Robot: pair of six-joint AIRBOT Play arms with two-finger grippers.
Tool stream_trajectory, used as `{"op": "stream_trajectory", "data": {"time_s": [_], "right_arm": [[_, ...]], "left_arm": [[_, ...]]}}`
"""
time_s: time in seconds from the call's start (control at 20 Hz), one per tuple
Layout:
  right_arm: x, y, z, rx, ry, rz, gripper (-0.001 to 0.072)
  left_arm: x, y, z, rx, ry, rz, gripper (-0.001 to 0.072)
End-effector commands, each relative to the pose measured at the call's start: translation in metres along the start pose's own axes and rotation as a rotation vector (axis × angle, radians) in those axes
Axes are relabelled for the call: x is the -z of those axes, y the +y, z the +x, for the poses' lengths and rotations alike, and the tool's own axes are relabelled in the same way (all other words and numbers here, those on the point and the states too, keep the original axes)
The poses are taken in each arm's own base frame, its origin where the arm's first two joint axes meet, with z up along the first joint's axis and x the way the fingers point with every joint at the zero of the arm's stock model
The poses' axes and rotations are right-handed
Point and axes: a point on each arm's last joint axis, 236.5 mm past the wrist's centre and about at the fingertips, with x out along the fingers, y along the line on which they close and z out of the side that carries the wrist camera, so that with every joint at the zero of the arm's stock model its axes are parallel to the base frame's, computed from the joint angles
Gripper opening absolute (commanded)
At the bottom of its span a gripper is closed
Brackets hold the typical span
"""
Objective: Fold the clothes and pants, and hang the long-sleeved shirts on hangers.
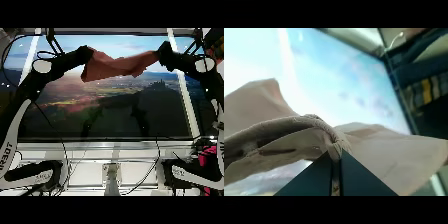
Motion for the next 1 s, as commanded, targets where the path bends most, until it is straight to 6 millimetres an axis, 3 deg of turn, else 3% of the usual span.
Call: {"op": "stream_trajectory", "data": {"time_s": [0.0, 0.15, 0.25, 0.35, 0.55, 0.7, 0.95], "right_arm": [[0.059, -0.027, -0.031, 0.104, 0.182, -0.114, 0.0004], [0.12, -0.059, -0.063, 0.152, 0.252, -0.102, 0.0004], [0.155, -0.081, -0.074, 0.175, 0.274, -0.038, 0.0004], [0.164, -0.079, -0.073, 0.148, 0.281, 0.013, 0.0004], [0.128, -0.049, -0.059, 0.03, 0.13, 0.106, 0.0004], [0.129, -0.022, -0.045, -0.048, 0.131, 0.184, 0.0004], [0.091, 0.035, -0.023, -0.147, -0.073, 0.15, 0.0005]], "left_arm": [[0.053, 0.021, -0.008, -0.084, 0.204, 0.052, 0.0012], [0.108, 0.035, -0.035, -0.171, 0.319, 0.114, 0.0013], [0.113, 0.022, -0.049, -0.159, 0.313, 0.167, 0.0013], [0.077, -0.007, -0.05, -0.111, 0.166, 0.199, 0.0012], [-0.01, -0.072, -0.048, -0.01, -0.056, 0.251, 0.0012], [-0.063, -0.12, -0.048, 0.064, -0.165, 0.317, 0.0012], [-0.11, -0.184, -0.053, 0.189, -0.276, 0.332, 0.0012]]}}
